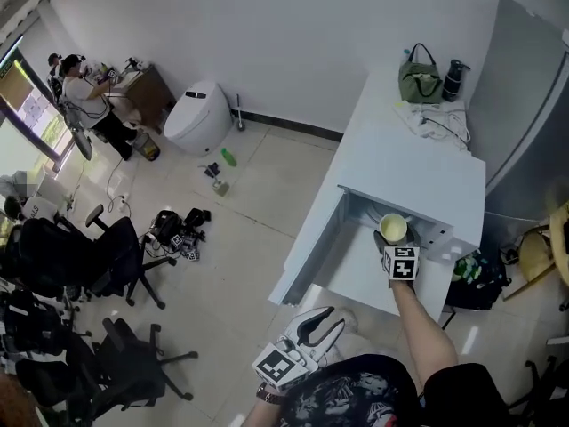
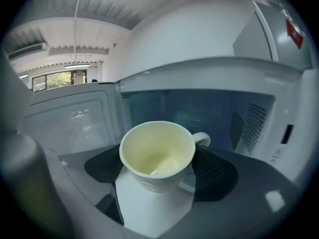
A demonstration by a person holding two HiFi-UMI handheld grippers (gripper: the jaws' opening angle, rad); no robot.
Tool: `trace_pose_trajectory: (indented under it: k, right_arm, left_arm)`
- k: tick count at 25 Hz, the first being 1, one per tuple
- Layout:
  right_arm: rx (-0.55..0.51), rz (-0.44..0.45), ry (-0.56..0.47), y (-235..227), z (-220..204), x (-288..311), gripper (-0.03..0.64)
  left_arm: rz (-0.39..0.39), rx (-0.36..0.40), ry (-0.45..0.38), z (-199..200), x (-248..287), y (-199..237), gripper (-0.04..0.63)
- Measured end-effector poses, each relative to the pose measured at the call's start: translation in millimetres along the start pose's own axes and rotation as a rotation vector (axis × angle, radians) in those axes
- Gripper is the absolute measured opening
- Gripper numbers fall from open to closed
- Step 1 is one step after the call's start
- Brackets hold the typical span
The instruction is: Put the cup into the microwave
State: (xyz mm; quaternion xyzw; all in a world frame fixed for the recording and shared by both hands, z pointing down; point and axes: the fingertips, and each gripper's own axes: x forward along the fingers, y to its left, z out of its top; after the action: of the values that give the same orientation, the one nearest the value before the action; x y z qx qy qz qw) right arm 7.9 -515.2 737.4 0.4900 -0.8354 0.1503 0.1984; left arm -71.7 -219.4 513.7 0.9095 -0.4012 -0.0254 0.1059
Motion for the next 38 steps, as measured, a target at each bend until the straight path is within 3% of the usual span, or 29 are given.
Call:
trace_pose_trajectory:
  k: [3,8,11,15,20,23,24,28,31,34,38]
  right_arm:
    - [0.058,-0.042,-0.01,-37,11,47,0.423]
    - [0.105,-0.097,-0.027,-68,26,90,0.424]
    - [0.124,-0.121,-0.025,-68,25,107,0.427]
    - [0.071,-0.107,-0.068,-56,29,104,0.447]
    - [0.17,-0.153,-0.091,-22,23,36,0.464]
    - [0.277,-0.127,-0.055,21,11,-15,0.418]
    - [0.279,-0.131,-0.071,38,14,-39,0.388]
    - [0.206,-0.217,-0.232,111,38,-149,0.13]
    - [0.168,-0.26,-0.333,182,52,-221,0.008]
    - [0.138,-0.262,-0.358,252,61,-286,0.0]
    - [0.153,-0.219,-0.394,316,72,-368,0.0]
  left_arm:
    - [0.039,0.023,0.035,8,21,25,0.129]
    - [0.15,-0.009,0.064,16,37,48,0.127]
    - [0.143,-0.035,0.087,5,40,67,0.128]
    - [0.072,-0.025,0.099,3,49,80,0.128]
    - [-0.059,-0.001,0.091,15,31,74,0.127]
    - [-0.143,0.019,0.096,19,11,72,0.127]
    - [-0.167,0.034,0.089,23,1,72,0.127]
    - [-0.253,0.033,0.027,27,-62,67,0.121]
    - [-0.326,0.018,0.02,16,-109,65,0.117]
    - [-0.364,-0.037,0.022,13,-141,60,0.115]
    - [-0.426,-0.076,0.03,15,-168,12,0.114]
